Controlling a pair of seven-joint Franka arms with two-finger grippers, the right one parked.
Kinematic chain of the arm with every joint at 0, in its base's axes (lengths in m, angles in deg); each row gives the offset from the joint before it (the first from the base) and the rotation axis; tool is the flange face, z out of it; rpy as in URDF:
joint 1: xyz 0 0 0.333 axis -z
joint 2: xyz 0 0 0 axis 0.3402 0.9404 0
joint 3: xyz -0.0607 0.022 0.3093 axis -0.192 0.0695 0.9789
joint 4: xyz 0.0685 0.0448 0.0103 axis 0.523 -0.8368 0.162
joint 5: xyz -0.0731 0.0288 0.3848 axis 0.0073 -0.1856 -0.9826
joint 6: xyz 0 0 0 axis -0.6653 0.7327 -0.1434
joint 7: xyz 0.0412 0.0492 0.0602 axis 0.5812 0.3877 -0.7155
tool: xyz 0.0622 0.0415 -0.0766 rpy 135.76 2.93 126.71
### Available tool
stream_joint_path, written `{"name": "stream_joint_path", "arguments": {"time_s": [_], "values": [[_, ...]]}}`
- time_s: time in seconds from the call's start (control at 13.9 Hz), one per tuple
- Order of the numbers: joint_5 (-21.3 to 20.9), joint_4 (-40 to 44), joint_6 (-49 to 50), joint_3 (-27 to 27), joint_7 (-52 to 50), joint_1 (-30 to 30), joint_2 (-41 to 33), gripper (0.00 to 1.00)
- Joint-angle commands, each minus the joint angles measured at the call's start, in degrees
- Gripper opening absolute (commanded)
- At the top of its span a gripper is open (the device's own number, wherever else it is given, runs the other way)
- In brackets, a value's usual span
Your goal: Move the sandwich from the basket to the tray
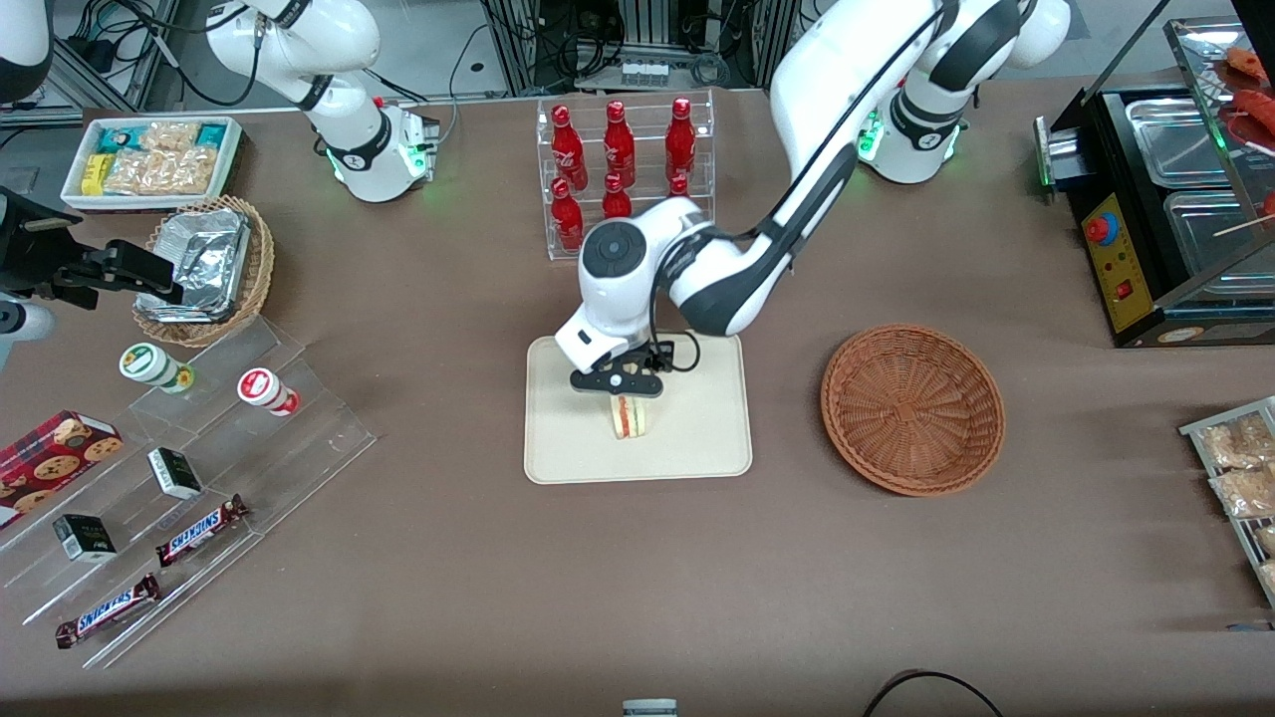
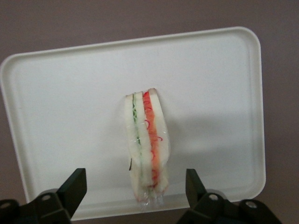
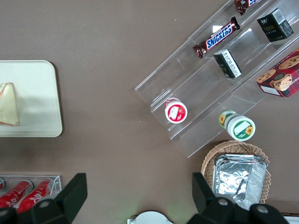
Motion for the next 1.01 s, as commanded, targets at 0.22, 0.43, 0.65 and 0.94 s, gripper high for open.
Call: {"name": "stream_joint_path", "arguments": {"time_s": [0.22,0.43,0.65,0.94], "values": [[0.77,-1.69,12.99,0.55,-8.47,-6.20,-16.04,1.00],[0.94,-2.03,17.65,0.46,-6.54,-12.88,-21.67,1.00],[1.38,-2.30,22.49,0.37,0.04,-18.34,-25.54,1.00],[6.46,-5.63,25.58,0.46,13.04,-26.33,-31.34,1.00]]}}
